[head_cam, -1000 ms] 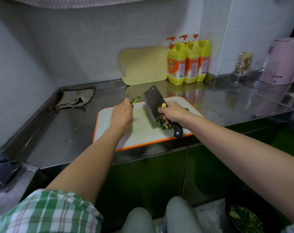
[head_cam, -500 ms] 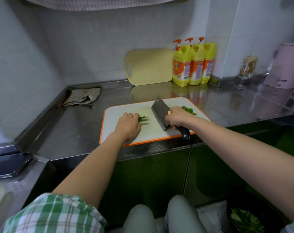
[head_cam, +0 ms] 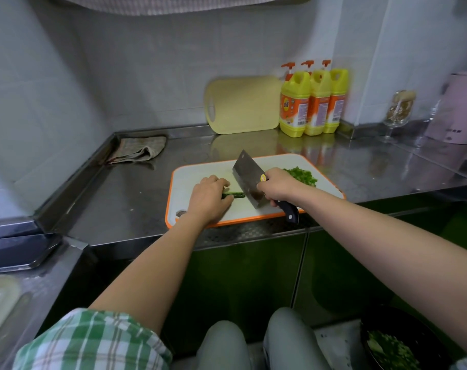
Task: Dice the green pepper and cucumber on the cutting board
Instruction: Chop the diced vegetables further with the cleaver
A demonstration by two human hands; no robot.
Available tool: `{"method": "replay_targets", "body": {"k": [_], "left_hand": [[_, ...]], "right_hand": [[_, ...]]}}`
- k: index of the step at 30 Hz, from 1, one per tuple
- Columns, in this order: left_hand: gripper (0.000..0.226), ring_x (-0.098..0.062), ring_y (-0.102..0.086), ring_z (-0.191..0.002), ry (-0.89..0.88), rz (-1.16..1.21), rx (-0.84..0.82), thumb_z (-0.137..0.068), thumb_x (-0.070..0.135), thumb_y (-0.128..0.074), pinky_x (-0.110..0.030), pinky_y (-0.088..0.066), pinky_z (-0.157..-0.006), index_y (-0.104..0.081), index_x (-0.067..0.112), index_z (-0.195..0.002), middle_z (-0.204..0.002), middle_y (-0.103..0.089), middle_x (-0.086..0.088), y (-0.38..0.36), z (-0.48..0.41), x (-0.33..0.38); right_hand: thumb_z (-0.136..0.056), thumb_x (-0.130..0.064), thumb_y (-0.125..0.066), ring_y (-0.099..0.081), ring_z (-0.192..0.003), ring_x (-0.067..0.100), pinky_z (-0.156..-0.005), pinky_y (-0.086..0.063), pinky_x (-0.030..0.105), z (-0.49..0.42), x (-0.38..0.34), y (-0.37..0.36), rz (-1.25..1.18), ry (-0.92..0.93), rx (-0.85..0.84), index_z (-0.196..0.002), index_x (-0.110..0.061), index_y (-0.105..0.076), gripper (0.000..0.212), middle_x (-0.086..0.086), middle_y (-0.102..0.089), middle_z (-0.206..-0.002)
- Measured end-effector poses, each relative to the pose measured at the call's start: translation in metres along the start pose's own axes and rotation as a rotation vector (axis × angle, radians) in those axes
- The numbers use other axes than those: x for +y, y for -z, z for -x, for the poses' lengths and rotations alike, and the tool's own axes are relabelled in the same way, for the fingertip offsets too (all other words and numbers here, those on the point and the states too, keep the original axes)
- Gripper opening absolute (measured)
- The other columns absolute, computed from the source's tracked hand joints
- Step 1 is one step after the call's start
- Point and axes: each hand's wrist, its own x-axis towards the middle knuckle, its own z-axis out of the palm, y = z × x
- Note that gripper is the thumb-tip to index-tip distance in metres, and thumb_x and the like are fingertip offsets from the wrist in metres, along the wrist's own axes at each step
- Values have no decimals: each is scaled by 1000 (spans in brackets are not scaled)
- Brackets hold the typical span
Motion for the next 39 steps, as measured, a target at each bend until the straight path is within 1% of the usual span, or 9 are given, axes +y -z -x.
{"method": "replay_targets", "body": {"k": [7,12,17,23,27,29,33,35,39], "left_hand": [[21,-21,-54,-95,60,94,120,-91,29,-63,-28,-37,-76,-74,18,-105,-101,-62,-6,-7,1,1],[17,-23,-48,-95,104,82,183,-90,31,-65,-32,-33,-74,-77,23,-99,-96,-67,-2,-10,2,1],[16,-22,-50,-94,106,111,190,-90,31,-65,-32,-32,-74,-78,24,-97,-97,-69,1,-11,2,0],[17,-21,-51,-94,110,123,173,-88,36,-67,-32,-30,-74,-77,27,-97,-94,-71,2,-10,2,-2],[16,-21,-47,-96,144,133,155,-88,39,-67,-31,-30,-75,-77,28,-94,-93,-70,2,-10,1,-2],[16,-21,-46,-97,165,154,149,-87,40,-67,-31,-30,-75,-77,28,-93,-93,-70,2,-10,0,-2],[16,-22,-45,-99,188,175,153,-86,39,-69,-31,-29,-76,-77,27,-92,-94,-69,1,-11,0,-1],[16,-21,-45,-100,198,183,158,-86,39,-69,-31,-30,-76,-77,27,-92,-94,-69,1,-11,1,-1],[22,-23,-43,-104,200,196,155,-85,45,-68,-33,-34,-77,-77,28,-96,-95,-69,0,-13,2,-4]], "right_hand": [[-96,-10,-42,-53,-47,20,-47,-40,23,8,-13,13,134,23,3,-86,-5,-49,13,12,-56,-63],[-94,-4,-41,-54,-47,20,-44,-40,24,11,-21,3,277,7,-46,-91,0,-50,11,13,-56,-66],[-90,-4,-44,-57,-44,21,-45,-44,25,5,-24,-12,359,16,27,-92,-1,-57,13,11,-57,-63],[-94,-12,-45,-61,-48,23,-54,-52,29,-5,-18,-12,319,35,147,-94,-5,-56,13,8,-57,-70],[-93,-12,-43,-59,-47,21,-49,-45,26,-2,-23,-3,301,87,91,-92,-6,-51,11,12,-63,-73],[-93,-9,-43,-58,-47,21,-48,-45,26,1,-28,-1,357,66,31,-92,-3,-56,14,13,-63,-68],[-89,-2,-46,-55,-42,18,-42,-40,24,4,-35,-8,486,12,-28,-76,-3,-53,15,7,-54,-39],[-86,0,-52,-55,-47,21,-45,-41,25,4,-37,-12,513,16,-19,-85,-2,-56,5,9,-56,-48],[-86,-4,-56,-57,-53,22,-52,-45,28,3,-33,-18,472,33,55,-102,-5,-58,16,8,-56,-69]]}}
